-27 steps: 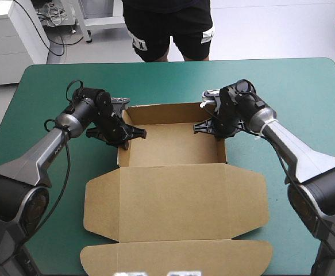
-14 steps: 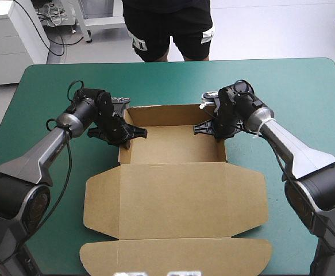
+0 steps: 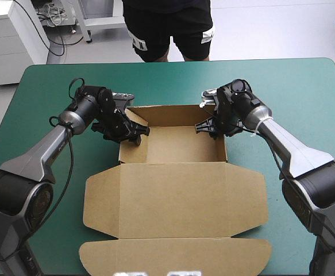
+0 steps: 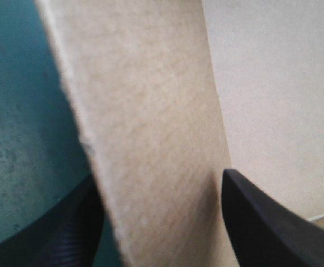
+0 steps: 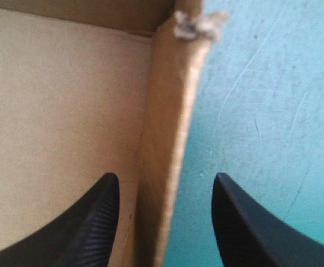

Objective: Fold the box

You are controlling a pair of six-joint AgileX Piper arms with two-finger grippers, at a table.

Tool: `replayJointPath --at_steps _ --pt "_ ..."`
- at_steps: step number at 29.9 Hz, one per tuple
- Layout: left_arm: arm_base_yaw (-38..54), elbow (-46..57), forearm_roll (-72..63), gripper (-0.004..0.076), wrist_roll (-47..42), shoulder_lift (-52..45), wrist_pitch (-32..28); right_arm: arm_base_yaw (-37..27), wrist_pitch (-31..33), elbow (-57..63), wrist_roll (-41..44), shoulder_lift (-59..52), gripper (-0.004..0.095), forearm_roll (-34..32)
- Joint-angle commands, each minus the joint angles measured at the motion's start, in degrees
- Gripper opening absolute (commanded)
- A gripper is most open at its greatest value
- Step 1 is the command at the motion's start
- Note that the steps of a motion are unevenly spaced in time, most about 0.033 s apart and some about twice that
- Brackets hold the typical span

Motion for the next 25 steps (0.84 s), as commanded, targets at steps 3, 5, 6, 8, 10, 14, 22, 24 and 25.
replayJointPath --at_steps 3,5,6,8,10,14,22,24,25 --pt "-0.27 -2.44 -1.41 0.0484 1.31 -2.75 -0.51 -0.09 1.1 -4.36 0.3 -3.07 0.0495 -1.44" --pt "-0.27 -2.44 -0.76 0.0484 1.31 -2.75 0.41 -0.09 1.88 -5.37 0.3 -3.18 0.0495 -1.17" --pt "-0.27 -2.44 -0.2 0.0484 1.31 -2.75 1.03 -0.09 1.88 -5.75 0.14 -3.43 0.0495 -0.92" --pt "-0.27 -3.07 1.5 0.0484 1.31 -2.75 2.89 -0.09 1.88 -6.81 0.02 -3.88 0.0495 0.07" --pt "-0.27 -4.32 3.55 0.0484 1.31 -2.75 5.05 -0.09 1.88 -7.95 -1.0 -4.58 0.0495 0.55" --pt "-0.27 -9.57 5.67 0.0484 1.31 -2.75 9.32 -0.09 1.88 -8.98 -2.07 -7.12 0.0493 0.33" --pt "-0.27 -18.0 1.82 0.047 0.97 -6.05 9.22 -0.09 1.88 -8.98 -2.45 -12.53 0.0493 0.7" --pt "-0.27 -18.28 2.25 0.0419 0.97 -7.65 9.22 -0.09 1.88 -8.88 -2.45 -13.09 0.0493 1.12" --pt "-0.27 -18.28 2.98 0.0378 0.97 -8.66 9.22 -0.09 1.88 -8.88 -2.45 -13.22 0.0493 1.4"
